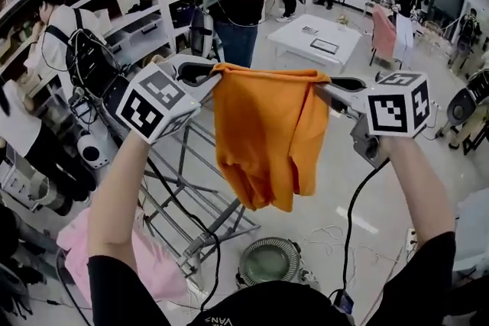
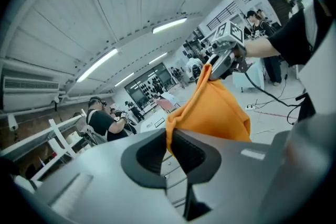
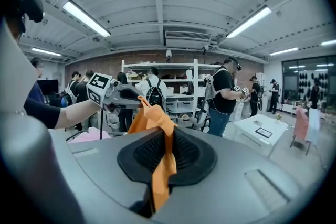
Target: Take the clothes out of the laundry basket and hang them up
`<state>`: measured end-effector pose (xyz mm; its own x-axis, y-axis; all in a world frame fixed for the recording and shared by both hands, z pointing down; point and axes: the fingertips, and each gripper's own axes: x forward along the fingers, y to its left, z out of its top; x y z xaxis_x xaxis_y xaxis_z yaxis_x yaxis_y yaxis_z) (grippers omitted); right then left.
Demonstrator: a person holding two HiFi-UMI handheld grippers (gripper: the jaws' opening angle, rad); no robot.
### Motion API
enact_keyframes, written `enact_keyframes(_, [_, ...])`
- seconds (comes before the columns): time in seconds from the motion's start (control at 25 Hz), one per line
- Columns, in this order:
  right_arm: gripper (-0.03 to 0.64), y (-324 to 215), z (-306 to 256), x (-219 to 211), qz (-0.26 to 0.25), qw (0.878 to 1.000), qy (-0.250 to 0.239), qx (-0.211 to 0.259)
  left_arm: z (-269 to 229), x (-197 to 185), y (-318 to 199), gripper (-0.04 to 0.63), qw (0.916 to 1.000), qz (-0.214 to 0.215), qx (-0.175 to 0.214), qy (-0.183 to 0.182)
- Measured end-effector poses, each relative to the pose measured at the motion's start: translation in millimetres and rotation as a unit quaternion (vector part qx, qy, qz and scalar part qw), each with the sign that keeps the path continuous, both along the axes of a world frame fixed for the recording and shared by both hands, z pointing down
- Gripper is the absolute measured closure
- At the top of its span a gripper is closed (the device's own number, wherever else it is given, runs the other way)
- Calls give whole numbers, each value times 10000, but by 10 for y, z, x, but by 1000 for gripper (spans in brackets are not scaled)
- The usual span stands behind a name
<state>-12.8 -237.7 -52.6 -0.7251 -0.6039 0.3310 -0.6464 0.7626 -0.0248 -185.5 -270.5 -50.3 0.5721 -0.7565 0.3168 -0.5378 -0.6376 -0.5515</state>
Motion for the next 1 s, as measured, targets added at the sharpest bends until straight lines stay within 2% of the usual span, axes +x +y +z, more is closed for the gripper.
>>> enact_keyframes(0.2, [594,-490,-132,-48,807,9967,-61,-70,-219,-101,-474,566,9984,123,164,-519])
enact_keyframes(0.32, [594,-792,-305,-64,1282,9915,-214,37,-447,-120,-811,566,9939,28,567,-950])
enact_keyframes(0.4, [594,-961,-596,-81,1633,9853,-273,426,-758,-166,-1004,566,9903,-101,957,-1000])
enact_keyframes(0.48, [594,-1024,-985,-119,1966,9742,-338,1054,-1200,-214,-1067,566,9839,-205,1583,-798])
enact_keyframes(0.56, [594,-927,-1281,-203,2117,9613,-421,1710,-1566,-273,-995,566,9706,-295,2325,-544])
enact_keyframes(0.64, [595,-752,-1278,-348,2014,9555,-261,2139,-1609,-368,-891,566,9597,-366,2752,-438])
enact_keyframes(0.68, [595,-688,-1154,-427,1921,9556,-41,2235,-1483,-430,-872,566,9586,-381,2774,-509])
enact_keyframes(0.76, [595,-655,-710,-606,1696,9617,404,2116,-1004,-591,-916,566,9635,-378,2511,-846])
enact_keyframes(0.84, [595,-683,-109,-826,1435,9739,609,1650,-373,-788,-994,566,9713,-358,2031,-1186])
enact_keyframes(1.0, [598,-426,1105,-1352,686,9953,529,427,847,-1217,-841,566,9806,-411,1011,-1626])
